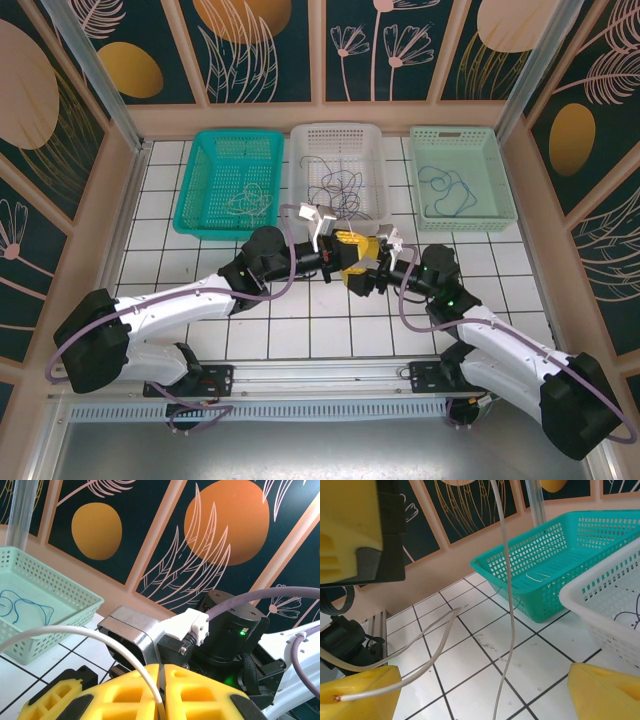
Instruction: Untangle the cables
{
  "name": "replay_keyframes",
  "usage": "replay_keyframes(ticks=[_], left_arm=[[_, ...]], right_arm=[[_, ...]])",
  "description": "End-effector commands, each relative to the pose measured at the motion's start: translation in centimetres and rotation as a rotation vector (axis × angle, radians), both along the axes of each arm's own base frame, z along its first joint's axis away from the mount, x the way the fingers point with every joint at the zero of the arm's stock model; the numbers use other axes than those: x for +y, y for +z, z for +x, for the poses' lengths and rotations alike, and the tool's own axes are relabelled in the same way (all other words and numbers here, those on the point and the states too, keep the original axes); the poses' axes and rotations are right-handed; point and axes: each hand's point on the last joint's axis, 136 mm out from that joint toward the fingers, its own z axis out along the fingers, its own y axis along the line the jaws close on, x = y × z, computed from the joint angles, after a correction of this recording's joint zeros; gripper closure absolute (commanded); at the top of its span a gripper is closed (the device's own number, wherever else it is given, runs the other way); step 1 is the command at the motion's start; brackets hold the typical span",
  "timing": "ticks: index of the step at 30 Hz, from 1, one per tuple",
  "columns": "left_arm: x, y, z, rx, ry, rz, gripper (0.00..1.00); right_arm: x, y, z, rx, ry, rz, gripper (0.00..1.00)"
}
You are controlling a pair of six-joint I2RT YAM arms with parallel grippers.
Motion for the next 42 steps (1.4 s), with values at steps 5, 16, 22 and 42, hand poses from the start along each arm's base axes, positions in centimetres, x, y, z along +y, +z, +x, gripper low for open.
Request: replay_keyframes(ticks=[5,16,22,42], left_arm=[[-0.1,3.0,-0.1,-0.042,-0.018,-0.084,0.90],[0.8,1.1,2.2,-0.015,0.134,0.020,0.89],[0.1,1.4,2.5,-0.003,0.124,0.010,0.89],[-1.3,1.2,0.9,0.027,-0.009,0.010,0.89]], right_arm=[[0.5,2.0,-0.7,-0.083,0.048,0.038,0.14],[-1.4,0.6,-0.2,-0.045,-0.078,-0.036,0.15],[-1.9,1.5,-0.2,-0.082,-0.101,-0.060,0.15],[-1.7,6.7,-0.4,-0.297,-0.082,-0.045,0.32]])
